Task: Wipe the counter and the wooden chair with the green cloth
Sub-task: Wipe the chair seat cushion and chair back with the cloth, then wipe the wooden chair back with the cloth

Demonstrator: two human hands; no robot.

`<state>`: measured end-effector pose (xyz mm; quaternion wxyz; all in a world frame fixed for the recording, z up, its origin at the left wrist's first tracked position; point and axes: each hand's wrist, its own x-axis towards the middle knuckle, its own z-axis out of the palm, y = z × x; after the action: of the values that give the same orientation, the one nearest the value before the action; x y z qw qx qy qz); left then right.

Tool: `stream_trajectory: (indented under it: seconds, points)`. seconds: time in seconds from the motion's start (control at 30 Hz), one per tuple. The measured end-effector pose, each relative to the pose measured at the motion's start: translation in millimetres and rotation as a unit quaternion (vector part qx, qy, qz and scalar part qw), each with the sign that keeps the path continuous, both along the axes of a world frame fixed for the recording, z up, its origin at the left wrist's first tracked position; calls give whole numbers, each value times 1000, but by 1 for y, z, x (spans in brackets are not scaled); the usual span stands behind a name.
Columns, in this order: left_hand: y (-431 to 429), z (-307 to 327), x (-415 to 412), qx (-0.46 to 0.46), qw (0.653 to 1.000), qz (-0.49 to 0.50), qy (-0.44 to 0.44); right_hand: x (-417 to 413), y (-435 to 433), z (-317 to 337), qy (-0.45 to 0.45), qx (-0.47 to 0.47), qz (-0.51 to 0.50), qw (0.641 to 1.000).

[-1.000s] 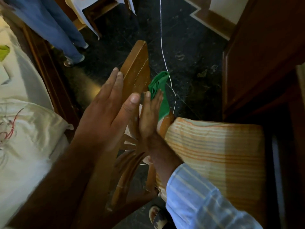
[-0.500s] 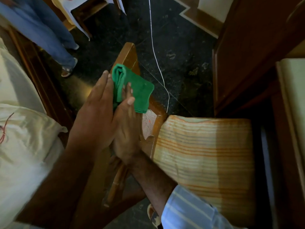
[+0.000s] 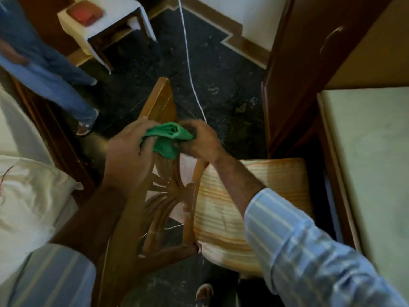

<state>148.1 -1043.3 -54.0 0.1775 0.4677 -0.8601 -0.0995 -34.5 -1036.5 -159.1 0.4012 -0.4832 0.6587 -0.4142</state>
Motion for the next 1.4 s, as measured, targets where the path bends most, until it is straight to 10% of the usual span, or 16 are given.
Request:
stream_trajectory:
  seconds: [0.17, 0.33, 0.47, 1.4]
  points:
    - [37, -3, -24, 177, 954, 137, 199, -57, 60, 2, -189, 139, -47, 971]
    - [69, -5, -41, 440, 771, 173, 426, -86, 152, 18, -322, 145, -150, 923]
    - [100, -7, -63, 584, 673, 147, 429, -104, 232, 50, -379, 85, -239, 890]
    - [594, 129, -251, 747, 571, -332, 78, -46, 872, 257, -239, -110, -687, 677]
